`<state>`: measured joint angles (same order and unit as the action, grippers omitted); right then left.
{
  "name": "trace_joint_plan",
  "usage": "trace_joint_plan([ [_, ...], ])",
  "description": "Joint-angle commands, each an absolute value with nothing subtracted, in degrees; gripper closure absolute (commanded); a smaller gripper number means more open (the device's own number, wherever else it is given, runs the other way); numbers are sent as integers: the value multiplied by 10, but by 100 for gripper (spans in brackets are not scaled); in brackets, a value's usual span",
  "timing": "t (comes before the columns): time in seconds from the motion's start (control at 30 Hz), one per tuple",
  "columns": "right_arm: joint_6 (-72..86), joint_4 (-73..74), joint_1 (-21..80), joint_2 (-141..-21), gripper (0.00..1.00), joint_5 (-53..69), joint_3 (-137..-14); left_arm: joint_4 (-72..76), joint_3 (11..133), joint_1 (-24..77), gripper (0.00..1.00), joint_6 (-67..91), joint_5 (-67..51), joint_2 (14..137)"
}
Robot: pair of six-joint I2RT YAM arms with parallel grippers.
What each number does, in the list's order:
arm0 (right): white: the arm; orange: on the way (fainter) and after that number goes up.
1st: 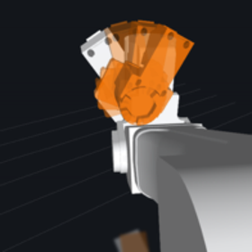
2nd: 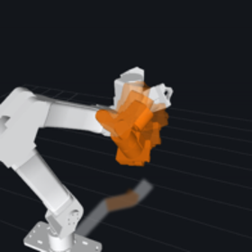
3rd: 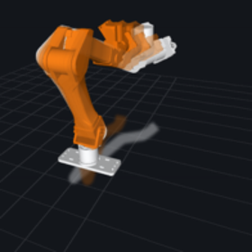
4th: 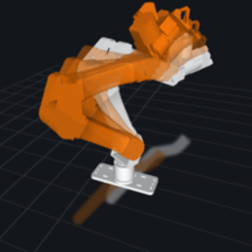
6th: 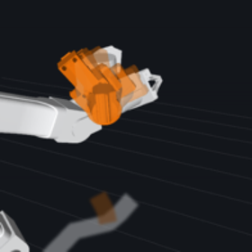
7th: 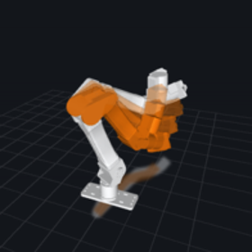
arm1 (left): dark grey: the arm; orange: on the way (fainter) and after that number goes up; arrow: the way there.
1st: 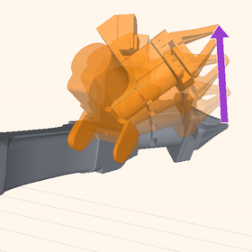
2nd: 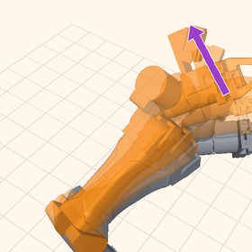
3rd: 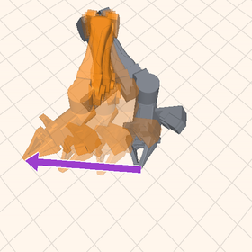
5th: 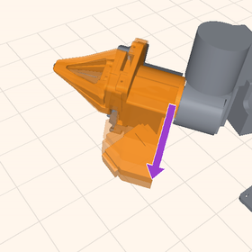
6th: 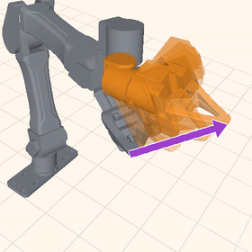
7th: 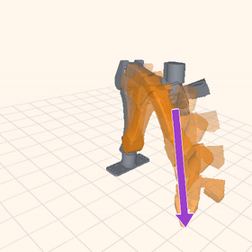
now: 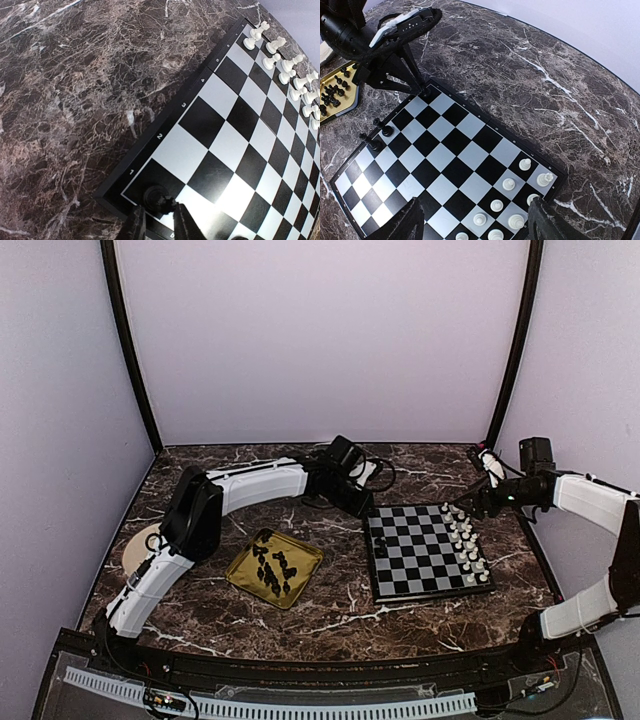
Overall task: Set up the chess pieces on the board
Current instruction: Place the rook at h8.
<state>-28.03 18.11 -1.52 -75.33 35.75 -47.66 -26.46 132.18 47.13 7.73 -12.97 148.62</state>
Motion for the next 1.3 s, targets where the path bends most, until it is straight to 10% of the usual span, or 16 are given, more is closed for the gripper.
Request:
trace_joint_plan([
  [0.0, -284, 182, -13, -757, 29, 359, -487, -260, 1337, 472, 78, 78, -141, 1489],
  [0.8, -286, 186, -12, -766, 28, 357, -490, -268, 1338, 472, 74, 83, -145, 1479],
  [1.17, -287, 187, -12, -756, 28, 353, -490, -344, 1104, 479, 69, 38, -116, 1213],
  [1.23, -281, 192, -12, -753, 29, 361, -495, -360, 1042, 479, 55, 28, -100, 1157],
  [1.27, -278, 194, -12, -750, 29, 371, -496, -368, 1019, 479, 28, 26, -83, 1128],
])
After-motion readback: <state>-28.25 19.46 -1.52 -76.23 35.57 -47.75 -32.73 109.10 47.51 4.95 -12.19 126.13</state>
